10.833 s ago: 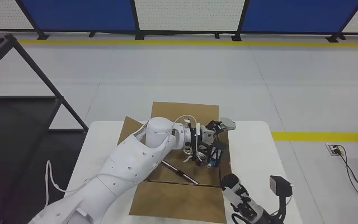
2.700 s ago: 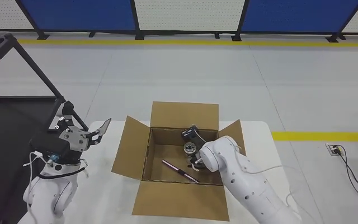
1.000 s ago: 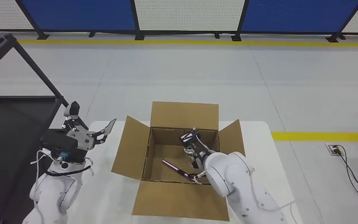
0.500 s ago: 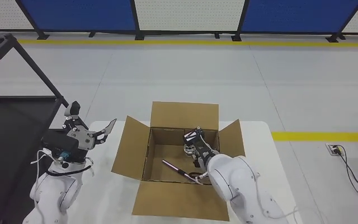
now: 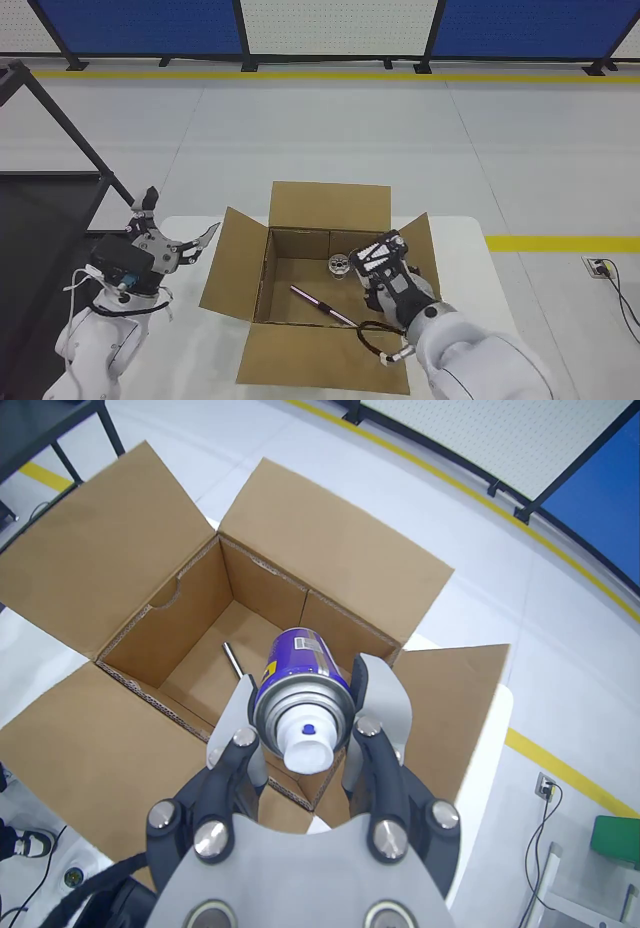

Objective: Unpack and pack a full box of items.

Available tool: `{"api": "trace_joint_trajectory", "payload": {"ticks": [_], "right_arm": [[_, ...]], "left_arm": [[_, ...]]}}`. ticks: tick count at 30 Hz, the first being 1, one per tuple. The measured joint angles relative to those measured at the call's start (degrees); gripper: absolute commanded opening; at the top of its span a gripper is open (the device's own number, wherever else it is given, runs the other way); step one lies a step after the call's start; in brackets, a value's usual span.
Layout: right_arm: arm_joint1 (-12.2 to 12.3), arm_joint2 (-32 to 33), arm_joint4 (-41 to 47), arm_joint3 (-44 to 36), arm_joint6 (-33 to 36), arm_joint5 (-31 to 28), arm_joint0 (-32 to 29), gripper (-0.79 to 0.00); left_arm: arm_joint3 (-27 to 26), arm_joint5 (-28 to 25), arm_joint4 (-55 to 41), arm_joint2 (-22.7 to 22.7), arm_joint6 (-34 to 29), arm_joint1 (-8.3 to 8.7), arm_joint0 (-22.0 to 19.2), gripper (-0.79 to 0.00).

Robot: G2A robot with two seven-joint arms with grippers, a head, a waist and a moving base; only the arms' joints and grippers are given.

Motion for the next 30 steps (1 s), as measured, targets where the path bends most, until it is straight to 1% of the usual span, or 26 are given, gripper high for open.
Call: {"api": "trace_joint_trajectory", "payload": {"ticks": [2, 5, 9, 15, 18, 28, 30], "right_arm": [[0.2, 2.6, 0.5, -3.4, -1.0, -0.4, -2.0, -0.785], [0.4, 6.9, 1.9, -2.9, -4.4, 0.1, -2.8, -0.785], [0.6, 13.2, 3.2, -2.9, -6.2, 2.7, -3.9, -0.785], [0.9, 24.4, 8.8, -2.9, -6.0, 5.8, -6.8, -0.785], [1.1, 29.0, 9.3, -2.9, -4.4, 7.3, -8.6, -0.785], [1.1, 29.0, 9.2, -2.9, -4.4, 7.3, -8.6, -0.785], [1.1, 29.2, 9.8, -1.6, -5.7, 7.3, -9.1, -0.785]], "left_arm": [[0.3, -0.6, 0.5, 0.3, 0.2, 0.07, -0.3, 0.0], [0.8, -1.1, 0.8, 1.1, 0.2, 0.08, -0.8, 0.0], [1.0, -1.8, 1.4, 2.3, -0.1, 0.07, -1.5, 0.0], [1.5, -2.3, 1.9, 3.5, -0.6, 0.08, -2.6, 0.0], [1.8, -2.4, 2.2, 4.0, -0.8, 0.09, -3.2, 0.0], [2.3, -1.3, 2.3, 4.6, -1.2, 0.05, -3.8, 0.0], [2.3, -1.4, 2.3, 4.6, -1.2, 0.05, -3.8, 0.0]]}}
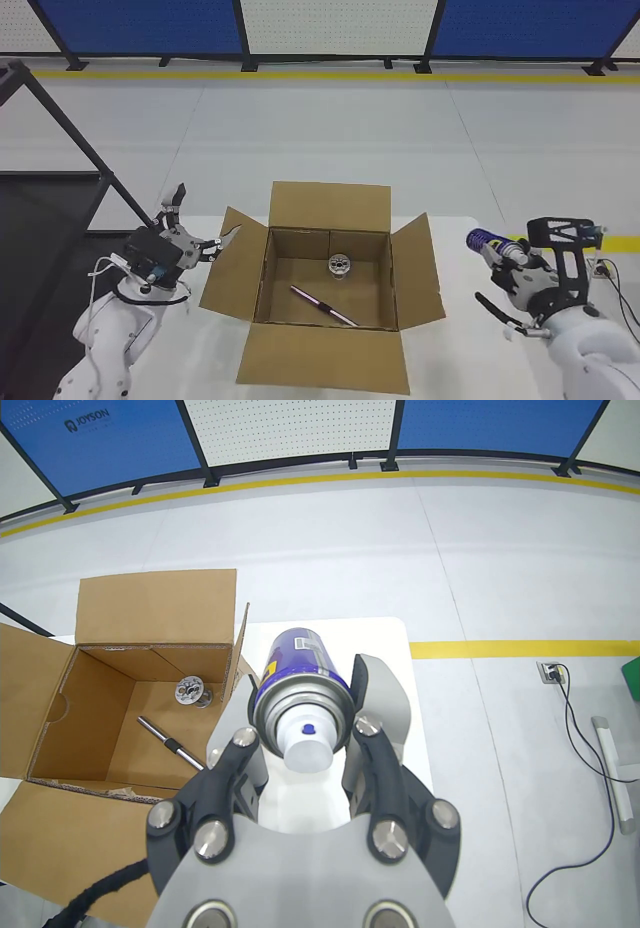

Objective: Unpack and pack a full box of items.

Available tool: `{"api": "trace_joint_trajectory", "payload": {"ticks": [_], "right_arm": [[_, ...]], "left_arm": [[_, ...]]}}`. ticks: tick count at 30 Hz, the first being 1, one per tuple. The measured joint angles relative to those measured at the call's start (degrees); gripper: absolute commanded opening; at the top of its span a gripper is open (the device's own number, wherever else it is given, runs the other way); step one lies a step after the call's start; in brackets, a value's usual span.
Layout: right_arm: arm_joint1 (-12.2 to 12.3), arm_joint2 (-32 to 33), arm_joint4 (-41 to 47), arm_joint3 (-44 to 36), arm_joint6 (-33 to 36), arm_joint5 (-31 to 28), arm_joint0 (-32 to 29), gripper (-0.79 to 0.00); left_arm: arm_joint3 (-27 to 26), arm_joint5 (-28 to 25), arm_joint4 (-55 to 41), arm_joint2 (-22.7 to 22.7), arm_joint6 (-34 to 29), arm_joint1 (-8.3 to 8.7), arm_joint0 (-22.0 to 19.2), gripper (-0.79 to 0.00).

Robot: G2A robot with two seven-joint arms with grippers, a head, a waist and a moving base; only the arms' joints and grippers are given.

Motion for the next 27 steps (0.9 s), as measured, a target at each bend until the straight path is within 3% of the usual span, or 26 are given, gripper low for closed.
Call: {"api": "trace_joint_trajectory", "payload": {"ticks": [3, 13, 23, 27], "right_arm": [[0.2, 0.1, -2.3, 3.4, 0.3, 0.7, 0.8, -0.785], [1.2, -3.9, -14.9, 15.5, 12.4, -3.9, 9.4, -0.785], [1.5, -4.3, -15.4, 32.1, 17.6, -5.6, 16.0, -0.785], [1.5, -4.1, -15.8, 34.5, 19.4, -5.1, 16.6, -0.785]], "left_arm": [[0.0, 0.0, 0.0, 0.0, 0.0, 0.0, 0.0, 0.0], [0.0, 0.0, 0.0, 0.0, 0.0, 0.0, 0.0, 0.0], [0.0, 0.0, 0.0, 0.0, 0.0, 0.0, 0.0, 0.0], [0.0, 0.0, 0.0, 0.0, 0.0, 0.0, 0.0, 0.0]]}}
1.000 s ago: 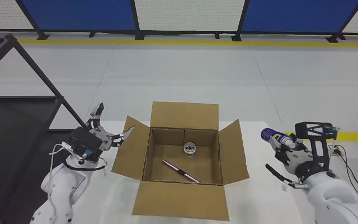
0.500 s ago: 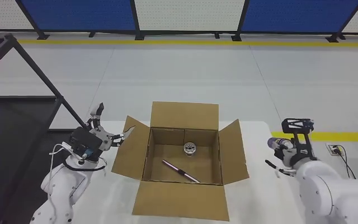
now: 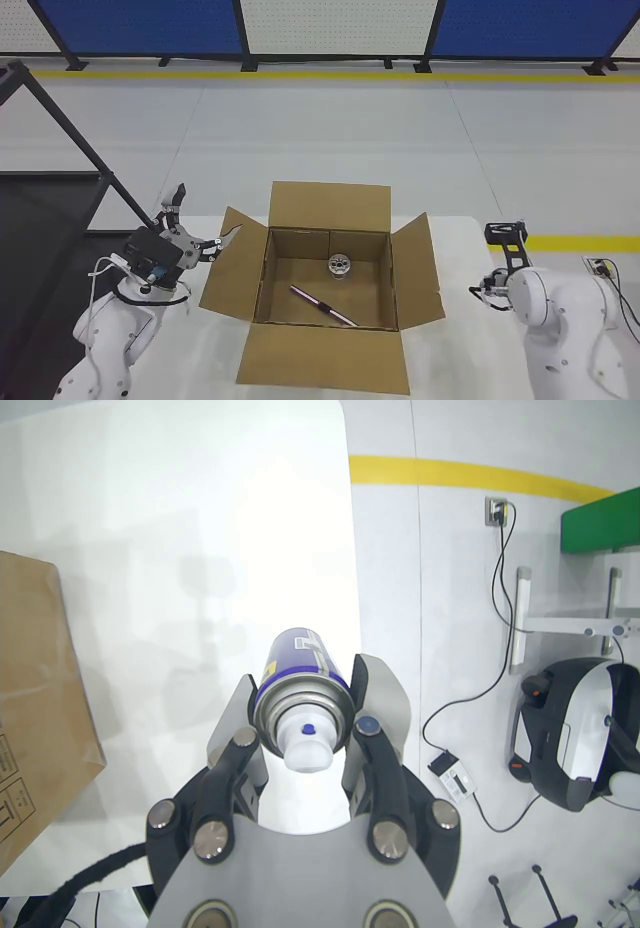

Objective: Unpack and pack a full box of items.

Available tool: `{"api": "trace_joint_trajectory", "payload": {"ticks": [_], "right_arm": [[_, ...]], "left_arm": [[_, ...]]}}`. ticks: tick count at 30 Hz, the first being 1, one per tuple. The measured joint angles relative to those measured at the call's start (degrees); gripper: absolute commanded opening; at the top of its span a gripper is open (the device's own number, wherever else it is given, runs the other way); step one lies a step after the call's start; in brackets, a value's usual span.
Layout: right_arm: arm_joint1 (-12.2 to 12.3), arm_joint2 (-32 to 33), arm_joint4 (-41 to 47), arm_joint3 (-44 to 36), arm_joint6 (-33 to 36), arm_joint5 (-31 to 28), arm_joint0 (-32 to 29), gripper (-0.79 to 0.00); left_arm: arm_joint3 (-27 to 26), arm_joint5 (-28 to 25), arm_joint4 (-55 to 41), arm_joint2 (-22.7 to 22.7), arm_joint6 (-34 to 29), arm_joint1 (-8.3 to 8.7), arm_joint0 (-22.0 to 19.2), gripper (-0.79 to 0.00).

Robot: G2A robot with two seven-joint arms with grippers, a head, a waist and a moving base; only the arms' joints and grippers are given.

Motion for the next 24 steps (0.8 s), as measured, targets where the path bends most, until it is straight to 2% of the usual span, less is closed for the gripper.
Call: {"api": "trace_joint_trajectory", "payload": {"ticks": [9, 14, 20, 24], "right_arm": [[0.0, -0.1, 0.3, 0.5, -0.8, 0.3, -0.4, -0.785], [-0.4, -1.9, -1.1, 9.8, -2.5, 5.0, 2.8, -0.785], [-0.3, -0.9, 1.0, 20.2, -4.1, 6.3, 7.5, -0.785], [-0.1, 0.2, 1.5, 23.7, -6.0, 8.3, 8.6, -0.785]], "left_arm": [[0.0, 0.0, 0.0, 0.0, 0.0, 0.0, 0.0, 0.0], [0.0, 0.0, 0.0, 0.0, 0.0, 0.0, 0.0, 0.0], [0.0, 0.0, 0.0, 0.0, 0.0, 0.0, 0.0, 0.0], [0.0, 0.0, 0.0, 0.0, 0.0, 0.0, 0.0, 0.0]]}}
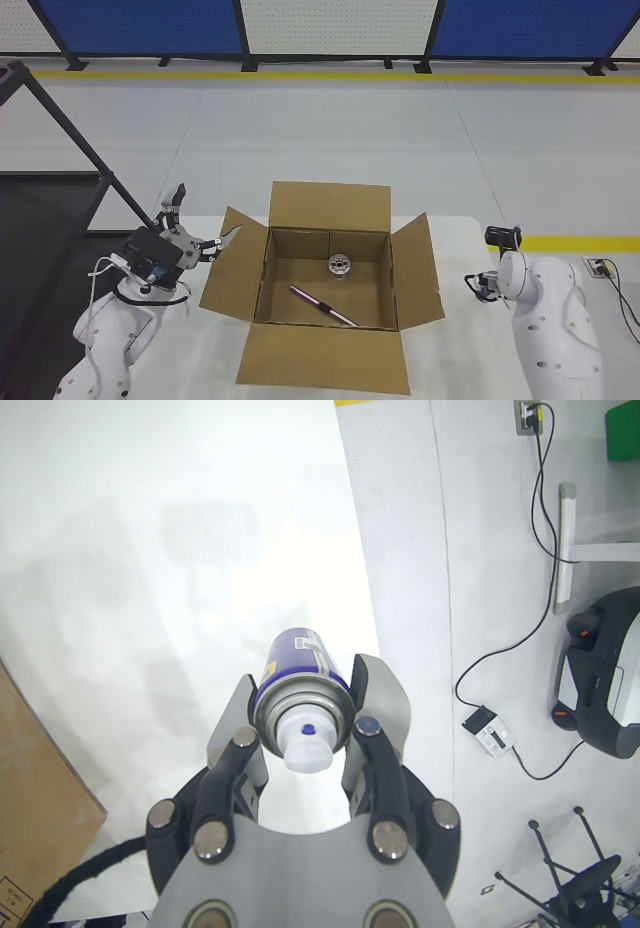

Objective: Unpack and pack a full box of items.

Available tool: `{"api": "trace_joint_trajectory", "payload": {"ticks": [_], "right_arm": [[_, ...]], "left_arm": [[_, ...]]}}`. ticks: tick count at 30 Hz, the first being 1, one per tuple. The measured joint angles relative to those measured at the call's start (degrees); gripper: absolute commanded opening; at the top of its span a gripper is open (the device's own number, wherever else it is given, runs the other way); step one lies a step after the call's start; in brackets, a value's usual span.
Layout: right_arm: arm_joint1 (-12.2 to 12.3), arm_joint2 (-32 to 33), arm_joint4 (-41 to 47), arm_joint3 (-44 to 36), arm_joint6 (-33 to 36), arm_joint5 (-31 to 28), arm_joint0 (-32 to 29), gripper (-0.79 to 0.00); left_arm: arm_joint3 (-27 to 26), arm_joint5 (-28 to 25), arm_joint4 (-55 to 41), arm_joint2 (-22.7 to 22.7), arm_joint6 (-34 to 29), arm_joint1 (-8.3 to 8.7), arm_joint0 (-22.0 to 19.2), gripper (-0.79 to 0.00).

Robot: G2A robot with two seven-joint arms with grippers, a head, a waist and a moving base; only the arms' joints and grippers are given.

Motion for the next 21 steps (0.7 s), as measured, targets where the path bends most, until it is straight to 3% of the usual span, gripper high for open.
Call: {"api": "trace_joint_trajectory", "payload": {"ticks": [9, 18, 21], "right_arm": [[0.5, 2.1, 1.9, -0.2, -4.2, 0.4, -1.9, -0.785], [0.7, 0.7, 1.2, 0.2, -4.1, -0.9, -2.5, -0.785], [0.7, -0.1, 0.6, 0.6, -4.0, -0.7, -2.3, -0.736]], "left_arm": [[0.0, 0.0, 0.0, 0.0, 0.0, 0.0, 0.0, 0.0], [0.0, 0.0, 0.0, 0.0, 0.0, 0.0, 0.0, 0.0], [0.0, 0.0, 0.0, 0.0, 0.0, 0.0, 0.0, 0.0]]}}
